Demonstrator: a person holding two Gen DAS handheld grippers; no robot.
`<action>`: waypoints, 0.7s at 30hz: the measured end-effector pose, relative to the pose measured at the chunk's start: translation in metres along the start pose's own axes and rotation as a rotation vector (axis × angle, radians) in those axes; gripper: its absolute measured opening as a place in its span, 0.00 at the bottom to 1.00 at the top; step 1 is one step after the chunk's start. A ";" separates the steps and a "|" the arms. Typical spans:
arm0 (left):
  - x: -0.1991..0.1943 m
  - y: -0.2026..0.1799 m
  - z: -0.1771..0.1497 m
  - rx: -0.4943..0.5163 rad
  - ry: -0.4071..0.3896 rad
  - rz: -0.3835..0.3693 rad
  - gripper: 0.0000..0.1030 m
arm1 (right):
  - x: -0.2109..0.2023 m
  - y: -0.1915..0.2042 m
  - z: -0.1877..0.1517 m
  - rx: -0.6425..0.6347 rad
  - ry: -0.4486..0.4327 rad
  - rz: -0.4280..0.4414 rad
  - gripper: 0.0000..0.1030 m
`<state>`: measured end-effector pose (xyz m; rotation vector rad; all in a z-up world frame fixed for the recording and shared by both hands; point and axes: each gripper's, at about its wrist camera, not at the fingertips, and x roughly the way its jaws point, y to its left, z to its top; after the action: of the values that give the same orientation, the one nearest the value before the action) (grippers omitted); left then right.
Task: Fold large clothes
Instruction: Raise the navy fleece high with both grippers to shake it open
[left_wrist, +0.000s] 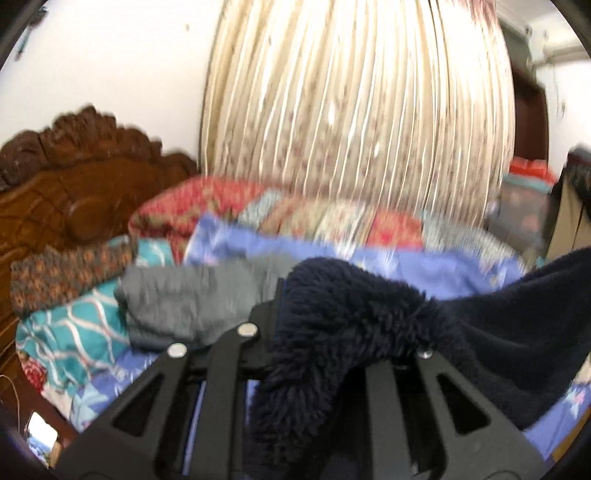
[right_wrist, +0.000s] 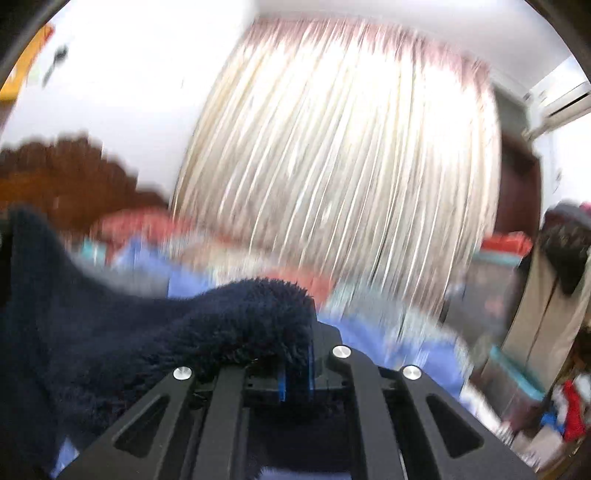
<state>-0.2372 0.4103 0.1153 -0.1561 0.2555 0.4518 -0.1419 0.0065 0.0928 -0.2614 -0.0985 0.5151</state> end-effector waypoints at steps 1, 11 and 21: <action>-0.010 0.001 0.011 -0.012 -0.029 -0.008 0.13 | 0.000 -0.013 0.017 -0.001 -0.043 0.000 0.32; -0.098 0.015 0.119 -0.103 -0.226 -0.185 0.13 | -0.089 -0.059 0.153 -0.049 -0.281 -0.011 0.32; -0.073 -0.012 0.115 -0.087 -0.194 -0.193 0.13 | -0.030 -0.095 0.103 0.034 -0.043 -0.006 0.33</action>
<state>-0.2713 0.3935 0.2469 -0.2185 0.0295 0.2839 -0.1391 -0.0646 0.2167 -0.2163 -0.1320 0.5159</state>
